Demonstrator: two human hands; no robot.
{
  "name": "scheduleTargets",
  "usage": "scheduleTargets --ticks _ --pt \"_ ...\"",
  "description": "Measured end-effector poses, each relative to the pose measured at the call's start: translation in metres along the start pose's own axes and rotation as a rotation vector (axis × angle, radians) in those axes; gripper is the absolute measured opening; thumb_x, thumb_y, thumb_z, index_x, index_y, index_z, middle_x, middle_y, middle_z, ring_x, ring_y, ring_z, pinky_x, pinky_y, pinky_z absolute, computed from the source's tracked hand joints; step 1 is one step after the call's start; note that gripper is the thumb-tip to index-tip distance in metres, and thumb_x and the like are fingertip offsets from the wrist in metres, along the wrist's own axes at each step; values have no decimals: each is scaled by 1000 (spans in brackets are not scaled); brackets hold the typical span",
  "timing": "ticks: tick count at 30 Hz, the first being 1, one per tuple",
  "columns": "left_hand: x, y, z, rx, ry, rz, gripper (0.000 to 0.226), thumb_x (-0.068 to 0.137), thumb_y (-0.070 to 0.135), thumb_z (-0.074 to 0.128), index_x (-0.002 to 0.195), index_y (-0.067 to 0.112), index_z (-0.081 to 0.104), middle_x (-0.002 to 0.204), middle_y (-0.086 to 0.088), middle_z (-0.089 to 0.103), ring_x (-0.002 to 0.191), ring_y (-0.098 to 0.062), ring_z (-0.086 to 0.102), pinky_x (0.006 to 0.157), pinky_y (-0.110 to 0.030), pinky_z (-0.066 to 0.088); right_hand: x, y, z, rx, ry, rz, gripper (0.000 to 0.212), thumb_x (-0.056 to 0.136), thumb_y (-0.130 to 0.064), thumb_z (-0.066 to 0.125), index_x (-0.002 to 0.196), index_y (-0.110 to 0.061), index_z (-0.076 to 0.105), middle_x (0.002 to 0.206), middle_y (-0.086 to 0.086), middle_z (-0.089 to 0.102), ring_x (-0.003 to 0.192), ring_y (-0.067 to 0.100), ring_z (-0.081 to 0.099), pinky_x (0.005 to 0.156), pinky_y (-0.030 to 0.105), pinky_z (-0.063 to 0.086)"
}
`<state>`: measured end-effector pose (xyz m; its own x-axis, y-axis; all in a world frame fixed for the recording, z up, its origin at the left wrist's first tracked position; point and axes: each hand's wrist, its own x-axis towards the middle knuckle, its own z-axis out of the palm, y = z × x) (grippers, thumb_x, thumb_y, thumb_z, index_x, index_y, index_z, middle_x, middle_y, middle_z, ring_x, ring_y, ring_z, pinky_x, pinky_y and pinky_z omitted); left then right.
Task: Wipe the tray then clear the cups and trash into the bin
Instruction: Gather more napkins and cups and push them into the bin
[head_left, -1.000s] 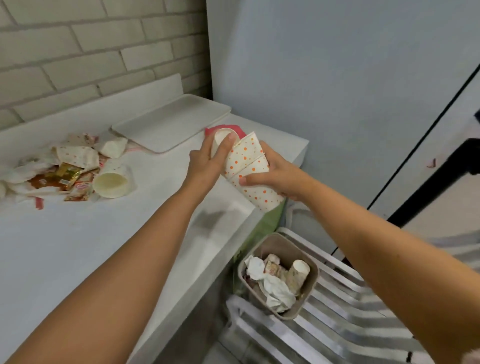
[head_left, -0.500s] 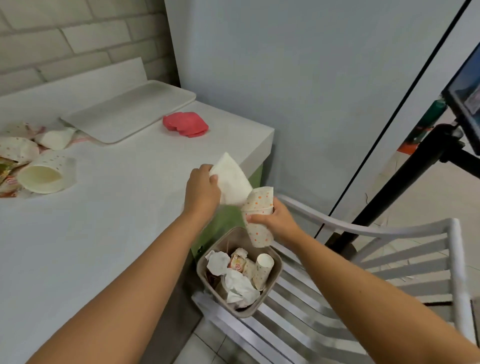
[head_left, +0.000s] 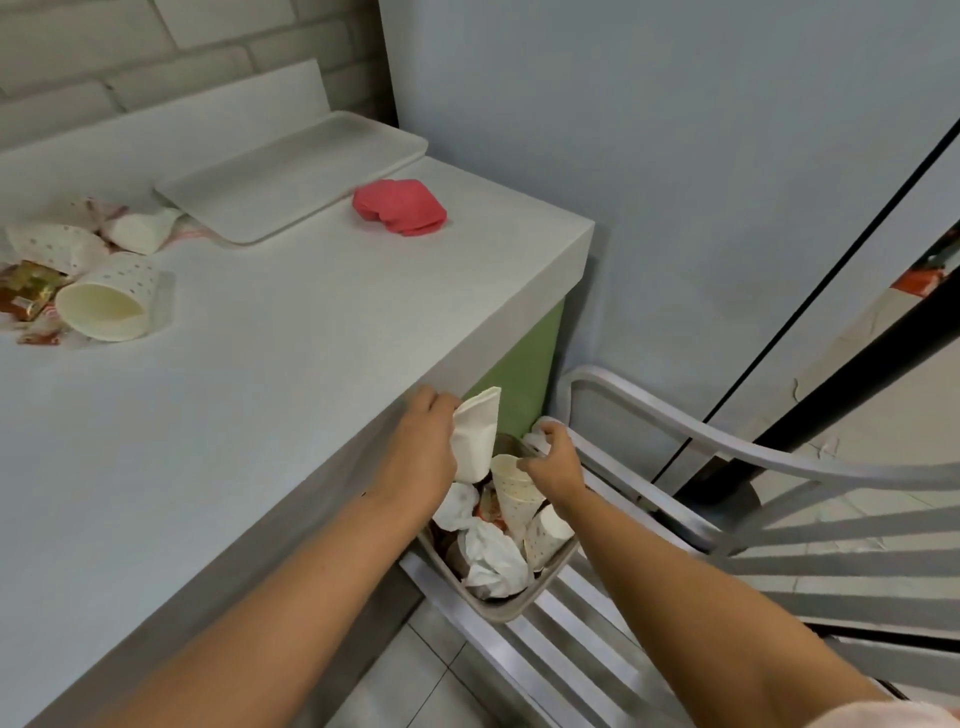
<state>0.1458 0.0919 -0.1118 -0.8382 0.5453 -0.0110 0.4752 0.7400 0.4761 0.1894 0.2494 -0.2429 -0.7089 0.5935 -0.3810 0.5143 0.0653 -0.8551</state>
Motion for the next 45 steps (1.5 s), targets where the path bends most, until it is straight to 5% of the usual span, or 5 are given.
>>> scheduleTargets --ticks 5,11,20,31,45 --pt "0 -9 21 -7 -80 -28 32 90 -5 44 117 7 56 120 -9 50 104 -24 53 85 -27 42 -3 -36 -22 -138 16 -187 40 85 4 52 120 -14 56 131 8 46 108 19 50 93 26 42" --pt "3 -10 38 -104 -99 -27 22 88 -4 49 102 7 61 105 -11 57 92 -23 55 77 -28 42 -26 -74 -38 -535 -554 -465 35 83 -8 65 119 -9 61 116 5 60 98 8 49 84 20 36" --pt "-7 -27 44 -105 -112 -140 57 92 8 53 144 10 28 140 -10 31 131 -22 36 108 -27 30 -2 -69 -27 -818 -266 -659 23 95 -9 50 112 -6 65 111 12 61 105 28 52 86 29 37" --pt "-31 -54 41 -83 -286 -218 36 94 13 48 130 13 47 123 -8 52 110 -21 53 91 -29 45 23 -58 30 -1044 -570 -546 32 98 -12 43 127 -13 57 131 8 56 124 26 42 100 35 34" --pt "-38 -53 23 -127 -234 -173 40 95 15 49 135 15 43 126 -5 52 110 -18 54 91 -23 42 21 -53 34 -1379 -293 -483 49 90 -7 39 138 -17 43 141 12 36 134 32 27 108 48 25"
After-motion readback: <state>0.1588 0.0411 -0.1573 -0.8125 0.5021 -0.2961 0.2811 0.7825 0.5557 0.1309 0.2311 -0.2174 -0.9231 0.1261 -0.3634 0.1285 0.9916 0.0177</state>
